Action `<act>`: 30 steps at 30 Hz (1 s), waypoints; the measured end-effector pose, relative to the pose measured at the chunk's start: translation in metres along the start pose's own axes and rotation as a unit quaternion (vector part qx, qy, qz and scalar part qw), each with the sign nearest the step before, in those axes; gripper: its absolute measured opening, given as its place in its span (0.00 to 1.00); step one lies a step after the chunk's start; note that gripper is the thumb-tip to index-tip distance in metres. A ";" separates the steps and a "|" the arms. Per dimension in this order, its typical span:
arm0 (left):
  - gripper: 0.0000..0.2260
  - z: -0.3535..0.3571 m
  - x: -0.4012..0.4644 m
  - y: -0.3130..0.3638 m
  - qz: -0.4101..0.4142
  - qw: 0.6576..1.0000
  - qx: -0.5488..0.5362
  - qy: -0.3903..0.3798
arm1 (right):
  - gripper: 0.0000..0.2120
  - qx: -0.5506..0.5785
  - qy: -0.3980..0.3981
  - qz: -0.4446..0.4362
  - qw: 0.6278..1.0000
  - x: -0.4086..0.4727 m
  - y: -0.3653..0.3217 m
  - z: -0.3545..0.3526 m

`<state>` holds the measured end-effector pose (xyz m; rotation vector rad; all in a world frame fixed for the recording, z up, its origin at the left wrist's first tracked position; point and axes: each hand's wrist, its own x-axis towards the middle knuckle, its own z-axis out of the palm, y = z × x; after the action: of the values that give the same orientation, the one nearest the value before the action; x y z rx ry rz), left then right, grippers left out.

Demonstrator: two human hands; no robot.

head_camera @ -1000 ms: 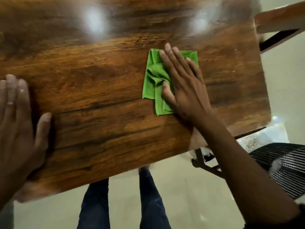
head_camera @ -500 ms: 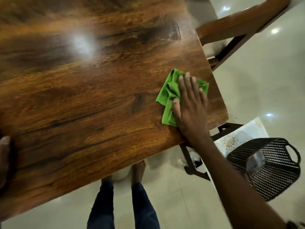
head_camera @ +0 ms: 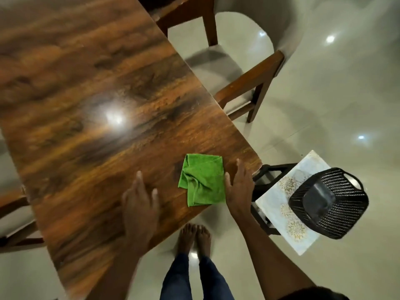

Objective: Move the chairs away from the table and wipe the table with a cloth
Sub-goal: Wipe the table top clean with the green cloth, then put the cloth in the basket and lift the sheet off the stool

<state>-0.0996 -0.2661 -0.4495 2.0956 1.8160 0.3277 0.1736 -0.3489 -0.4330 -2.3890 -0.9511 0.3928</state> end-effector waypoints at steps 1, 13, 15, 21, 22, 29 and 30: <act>0.28 -0.016 -0.005 0.065 -0.006 0.999 -0.046 -0.005 | 0.26 0.009 0.016 0.034 0.999 0.000 0.005 0.001; 0.06 0.010 0.023 0.173 -0.234 0.926 -0.194 -0.222 | 0.10 0.117 -0.116 0.105 0.981 -0.019 -0.032 -0.004; 0.08 -0.007 0.011 0.181 -0.236 0.909 -0.222 -0.261 | 0.13 0.138 -0.102 0.105 0.980 -0.033 -0.029 -0.026; 0.13 -0.051 0.002 0.245 -0.054 0.886 -0.280 -0.366 | 0.21 0.149 -0.027 0.060 0.987 -0.032 -0.029 -0.154; 0.17 -0.055 0.001 0.258 -0.021 0.885 -0.281 -0.372 | 0.16 0.129 -0.014 0.068 0.989 -0.032 -0.029 -0.174; 0.28 -0.100 -0.001 0.383 0.097 0.827 -0.374 -0.408 | 0.10 0.117 0.164 0.092 0.975 -0.021 -0.003 -0.279; 0.26 -0.092 0.000 0.398 0.121 0.822 -0.364 -0.421 | 0.11 0.115 0.185 0.095 0.971 -0.021 0.002 -0.293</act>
<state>0.2252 -0.3038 -0.2041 1.5116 0.7268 0.0869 0.2909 -0.4737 -0.1938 -2.2376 -0.4839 0.1089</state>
